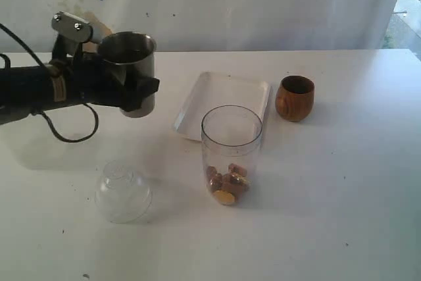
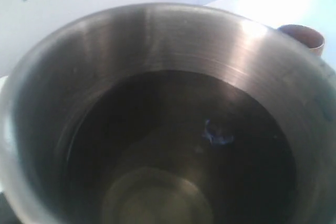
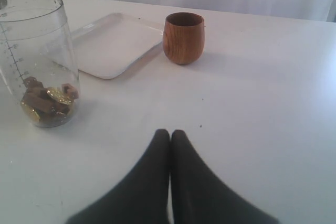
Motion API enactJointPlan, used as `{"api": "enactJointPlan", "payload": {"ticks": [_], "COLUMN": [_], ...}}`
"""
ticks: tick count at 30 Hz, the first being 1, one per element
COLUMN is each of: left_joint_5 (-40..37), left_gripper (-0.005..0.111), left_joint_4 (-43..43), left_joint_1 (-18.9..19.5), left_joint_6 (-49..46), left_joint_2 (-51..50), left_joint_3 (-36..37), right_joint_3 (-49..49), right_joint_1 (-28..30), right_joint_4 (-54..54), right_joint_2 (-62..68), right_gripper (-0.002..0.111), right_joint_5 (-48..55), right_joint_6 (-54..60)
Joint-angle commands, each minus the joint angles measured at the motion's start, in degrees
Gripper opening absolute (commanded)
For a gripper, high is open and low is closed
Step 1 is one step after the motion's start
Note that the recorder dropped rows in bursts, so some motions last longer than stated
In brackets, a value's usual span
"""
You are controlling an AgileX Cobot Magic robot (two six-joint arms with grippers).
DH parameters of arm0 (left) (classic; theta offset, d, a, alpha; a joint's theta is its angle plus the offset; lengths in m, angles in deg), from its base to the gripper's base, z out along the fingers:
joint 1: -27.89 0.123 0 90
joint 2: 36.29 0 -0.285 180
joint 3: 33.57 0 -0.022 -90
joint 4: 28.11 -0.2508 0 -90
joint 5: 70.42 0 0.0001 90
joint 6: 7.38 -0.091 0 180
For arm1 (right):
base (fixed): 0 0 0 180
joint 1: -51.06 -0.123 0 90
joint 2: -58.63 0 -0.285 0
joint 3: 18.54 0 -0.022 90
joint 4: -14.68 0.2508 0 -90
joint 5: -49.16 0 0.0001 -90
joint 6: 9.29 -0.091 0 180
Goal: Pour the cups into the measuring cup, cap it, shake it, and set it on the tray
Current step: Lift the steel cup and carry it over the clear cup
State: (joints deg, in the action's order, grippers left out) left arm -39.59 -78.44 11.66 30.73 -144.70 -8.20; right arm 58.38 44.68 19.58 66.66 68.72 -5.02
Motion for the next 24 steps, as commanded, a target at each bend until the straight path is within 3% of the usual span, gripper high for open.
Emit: {"api": "enactJointPlan", "payload": {"ticks": [1,11,14,19,24], "left_joint_5": [0.78,-1.14,-4.13,-4.4,-4.53], "left_gripper": [0.0,0.0,0.0,0.0,0.0], "left_joint_4": [0.14,-3.75,-4.47,-4.47,-4.47], "left_joint_1": [-3.95,-11.8,-13.59,-14.16,-14.16], "left_joint_6": [0.66,-1.12,-5.83,-8.45,-17.19], "left_joint_2": [0.62,0.62,0.62,0.62,0.62], "left_joint_3": [-3.44,-8.5,-9.31,-9.39,-9.39], "right_joint_3": [0.29,0.29,0.29,0.29,0.29], "right_joint_1": [0.2,0.2,0.2,0.2,0.2], "right_joint_4": [-0.18,-0.18,-0.18,-0.18,-0.18], "right_joint_2": [-0.25,-0.25,-0.25,-0.25,-0.25], "right_gripper": [0.0,0.0,0.0,0.0,0.0], "right_joint_5": [-0.02,-0.02,-0.02,-0.02,-0.02], "right_joint_6": [0.02,0.02,0.02,0.02,0.02]}}
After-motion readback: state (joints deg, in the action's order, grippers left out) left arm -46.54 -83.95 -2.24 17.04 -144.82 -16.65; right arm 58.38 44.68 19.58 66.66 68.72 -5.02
